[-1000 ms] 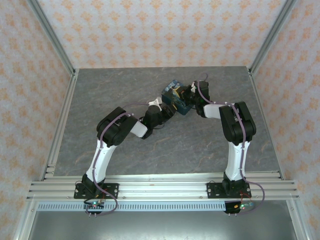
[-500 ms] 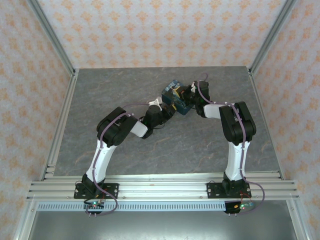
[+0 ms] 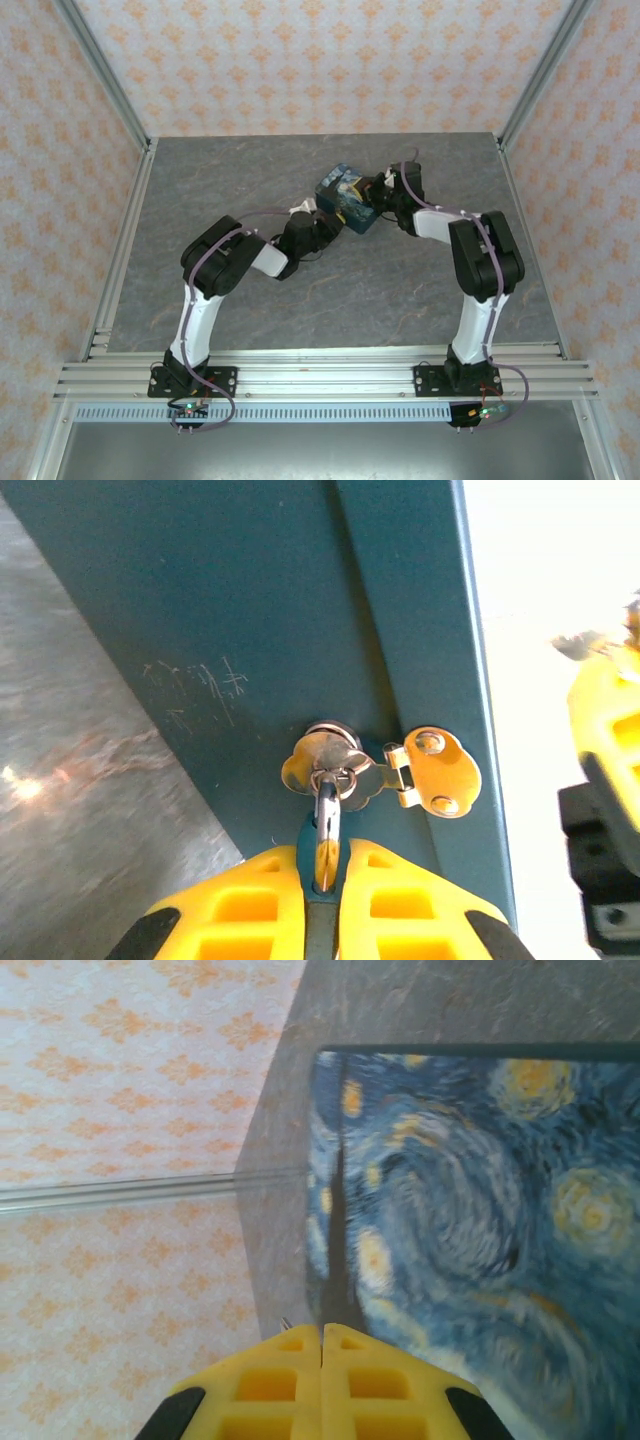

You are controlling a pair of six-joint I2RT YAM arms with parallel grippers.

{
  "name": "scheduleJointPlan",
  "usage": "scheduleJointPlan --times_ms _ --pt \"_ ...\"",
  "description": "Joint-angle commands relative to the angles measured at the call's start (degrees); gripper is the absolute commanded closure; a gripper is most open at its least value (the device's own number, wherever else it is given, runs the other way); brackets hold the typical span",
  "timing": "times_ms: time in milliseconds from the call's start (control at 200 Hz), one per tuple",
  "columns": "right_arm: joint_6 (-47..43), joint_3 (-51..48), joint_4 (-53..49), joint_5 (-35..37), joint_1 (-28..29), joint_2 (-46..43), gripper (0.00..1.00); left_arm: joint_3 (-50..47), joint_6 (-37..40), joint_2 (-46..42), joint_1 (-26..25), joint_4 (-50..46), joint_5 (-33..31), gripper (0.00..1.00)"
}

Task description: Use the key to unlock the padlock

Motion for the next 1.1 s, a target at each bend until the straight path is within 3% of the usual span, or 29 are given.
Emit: scheduleJointPlan --times_ms 0,440,681,871,1091 --pt "-1.3 -2.9 -0.7 -1.2 1.1 -7.3 1.00 -4.1 -2.2 -3.2 0.5 -5.0 -1.9 1.00" --pt "-0.2 -30.1 6.5 1.0 8.0 -30.5 1.00 -16.4 -4.5 -19.6 -1.2 -9.9 -2.6 1.00" --pt "1.4 -42.9 6.8 7.7 13.9 -42.5 1.00 -18.2 -4.1 -25.3 -3.4 -13.1 -2.8 1.00" --pt "3.2 -47.6 9.1 13.0 18.3 -44.8 1.00 -18.2 -4.3 -24.6 -4.8 -11.5 -1.8 1.00" --pt "6.5 -49.6 11.7 17.4 19.1 -43.5 1.00 -19.0 -4.3 -22.4 -4.9 -4.3 -0.3 1.00"
